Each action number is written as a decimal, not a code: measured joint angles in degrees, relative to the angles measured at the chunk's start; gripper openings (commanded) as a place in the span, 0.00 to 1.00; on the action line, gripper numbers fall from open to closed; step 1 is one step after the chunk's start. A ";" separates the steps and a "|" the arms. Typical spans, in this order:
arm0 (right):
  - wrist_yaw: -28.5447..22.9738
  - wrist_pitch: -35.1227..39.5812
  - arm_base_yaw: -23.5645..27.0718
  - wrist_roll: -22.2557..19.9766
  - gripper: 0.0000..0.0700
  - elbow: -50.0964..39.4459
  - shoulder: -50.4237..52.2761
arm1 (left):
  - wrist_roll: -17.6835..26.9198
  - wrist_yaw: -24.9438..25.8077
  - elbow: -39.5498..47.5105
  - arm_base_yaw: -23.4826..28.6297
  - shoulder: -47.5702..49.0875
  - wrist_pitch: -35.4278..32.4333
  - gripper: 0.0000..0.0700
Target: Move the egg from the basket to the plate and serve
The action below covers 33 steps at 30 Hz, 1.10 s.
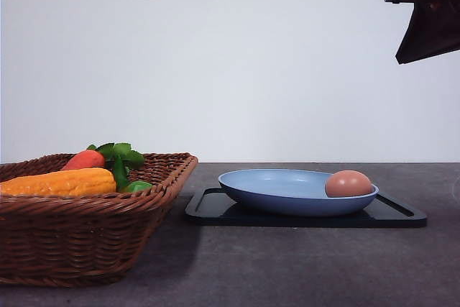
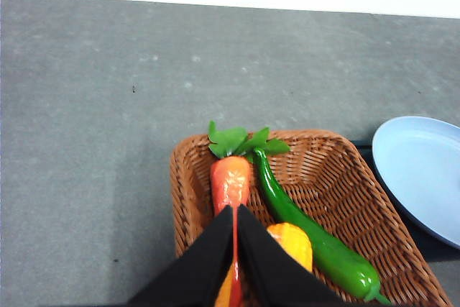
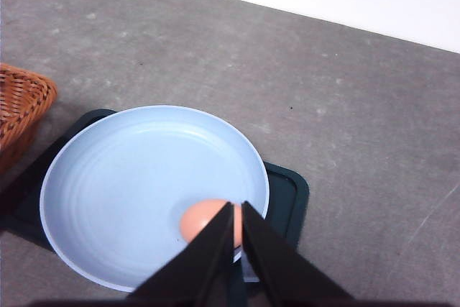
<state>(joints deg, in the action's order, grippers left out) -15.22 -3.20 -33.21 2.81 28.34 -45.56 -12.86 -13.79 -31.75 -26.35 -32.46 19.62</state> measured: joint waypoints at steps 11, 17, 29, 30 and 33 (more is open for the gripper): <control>0.00 0.00 0.02 0.00 0.00 0.00 0.00 | 5.09 0.14 2.28 10.32 21.51 -2.88 0.00; 0.00 0.02 0.02 0.00 0.00 0.00 0.00 | 5.48 0.14 11.59 21.76 28.77 -3.94 0.00; 0.00 0.05 0.02 0.00 0.00 0.00 0.00 | 5.42 0.41 24.80 28.85 32.21 -5.62 0.00; 0.00 0.06 0.02 0.00 0.00 0.00 0.00 | 5.40 1.20 25.25 28.85 32.21 -5.67 0.00; 0.00 0.04 0.02 0.00 0.00 0.00 0.00 | 5.40 5.70 26.45 28.85 32.21 -5.71 0.00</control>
<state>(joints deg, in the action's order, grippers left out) -15.23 -3.16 -33.19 2.81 28.34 -45.56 -7.46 -8.09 -5.30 2.50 -0.25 13.91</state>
